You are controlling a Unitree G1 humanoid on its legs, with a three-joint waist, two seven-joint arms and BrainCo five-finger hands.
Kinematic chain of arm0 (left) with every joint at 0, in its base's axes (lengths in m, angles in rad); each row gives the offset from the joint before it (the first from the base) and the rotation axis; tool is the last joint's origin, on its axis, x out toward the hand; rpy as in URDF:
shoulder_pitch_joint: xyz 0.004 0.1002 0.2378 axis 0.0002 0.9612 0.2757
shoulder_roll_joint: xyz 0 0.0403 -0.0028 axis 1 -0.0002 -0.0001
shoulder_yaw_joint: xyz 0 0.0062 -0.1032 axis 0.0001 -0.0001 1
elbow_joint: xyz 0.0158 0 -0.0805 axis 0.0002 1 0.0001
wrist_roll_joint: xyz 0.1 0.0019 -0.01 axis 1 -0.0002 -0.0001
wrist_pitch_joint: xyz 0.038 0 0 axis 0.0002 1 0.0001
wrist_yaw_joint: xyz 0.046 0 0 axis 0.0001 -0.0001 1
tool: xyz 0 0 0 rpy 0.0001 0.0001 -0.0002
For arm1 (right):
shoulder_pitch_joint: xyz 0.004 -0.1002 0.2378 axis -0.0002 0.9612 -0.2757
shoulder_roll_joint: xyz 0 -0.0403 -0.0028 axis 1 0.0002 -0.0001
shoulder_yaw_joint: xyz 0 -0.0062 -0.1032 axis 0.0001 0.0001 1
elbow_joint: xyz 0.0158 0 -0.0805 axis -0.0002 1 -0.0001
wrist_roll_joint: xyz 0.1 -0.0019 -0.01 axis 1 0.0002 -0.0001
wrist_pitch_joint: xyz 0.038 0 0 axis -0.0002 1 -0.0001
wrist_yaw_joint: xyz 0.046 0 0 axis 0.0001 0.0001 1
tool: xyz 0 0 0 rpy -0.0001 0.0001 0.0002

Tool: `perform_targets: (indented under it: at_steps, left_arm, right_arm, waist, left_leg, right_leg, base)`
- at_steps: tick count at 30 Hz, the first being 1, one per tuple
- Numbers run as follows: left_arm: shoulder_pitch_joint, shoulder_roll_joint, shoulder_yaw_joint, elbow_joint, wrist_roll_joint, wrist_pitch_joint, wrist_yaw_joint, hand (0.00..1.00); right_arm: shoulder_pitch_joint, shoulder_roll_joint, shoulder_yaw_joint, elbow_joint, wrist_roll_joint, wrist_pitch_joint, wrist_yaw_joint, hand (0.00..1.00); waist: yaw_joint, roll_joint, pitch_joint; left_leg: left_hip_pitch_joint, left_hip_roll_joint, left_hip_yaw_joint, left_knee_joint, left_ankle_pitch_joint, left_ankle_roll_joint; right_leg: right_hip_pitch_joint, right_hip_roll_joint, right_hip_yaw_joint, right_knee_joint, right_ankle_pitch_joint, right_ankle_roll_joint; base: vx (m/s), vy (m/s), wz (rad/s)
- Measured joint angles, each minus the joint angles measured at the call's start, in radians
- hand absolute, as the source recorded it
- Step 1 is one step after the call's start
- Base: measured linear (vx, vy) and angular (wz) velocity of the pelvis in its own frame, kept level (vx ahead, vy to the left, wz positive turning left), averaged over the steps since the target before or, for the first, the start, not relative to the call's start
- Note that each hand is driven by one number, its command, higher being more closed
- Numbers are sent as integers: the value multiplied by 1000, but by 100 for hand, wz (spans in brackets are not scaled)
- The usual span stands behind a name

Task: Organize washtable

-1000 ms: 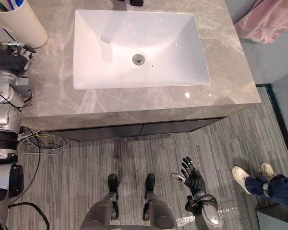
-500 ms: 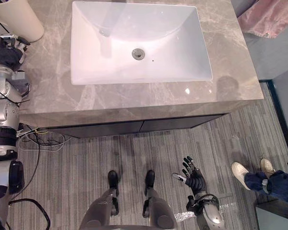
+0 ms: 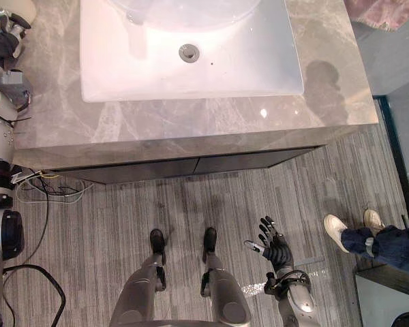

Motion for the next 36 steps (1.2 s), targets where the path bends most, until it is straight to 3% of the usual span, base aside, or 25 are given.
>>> perform_targets:
  at_steps: [8,11,20,27,36]
  left_arm:
    - [-100,39,-24,58,0,-2,0,100]
    - [-101,58,-32,63,0,-14,0,100]
    - [-143,106,-40,84,0,-23,0,100]
    - [-206,131,-68,117,0,-34,0,100]
    - [-207,135,-67,114,2,-45,10,100]
  right_arm:
    - [-11,-2,1,1,4,-6,-4,0]
    - [-14,-3,4,2,5,-6,-13,0]
    - [-16,-7,35,2,16,-12,-15,0]
    - [-25,-6,38,2,16,-13,-15,0]
    - [-38,-6,40,3,16,-31,-15,0]
  waist:
    - [-4,-4,20]
    - [-6,-5,31]
    - [-9,-12,34]
    - [-13,-31,43]
    - [-28,-37,45]
  left_leg:
    - [-34,7,4,11,0,-1]
    - [-35,18,6,15,0,-1]
    - [-69,19,4,17,10,0]
    - [-90,17,3,25,10,0]
    - [-97,16,4,34,10,1]
  right_leg:
    - [-34,5,15,-1,23,7]
    - [-35,15,23,-1,42,26]
    - [-67,16,37,-2,45,25]
    - [-84,14,39,-2,44,25]
    - [-88,12,39,-2,44,25]
  base:
    - [-6,-4,-3]
    - [-12,-2,-6]
    - [0,0,0]
    - [0,0,0]
    - [0,0,0]
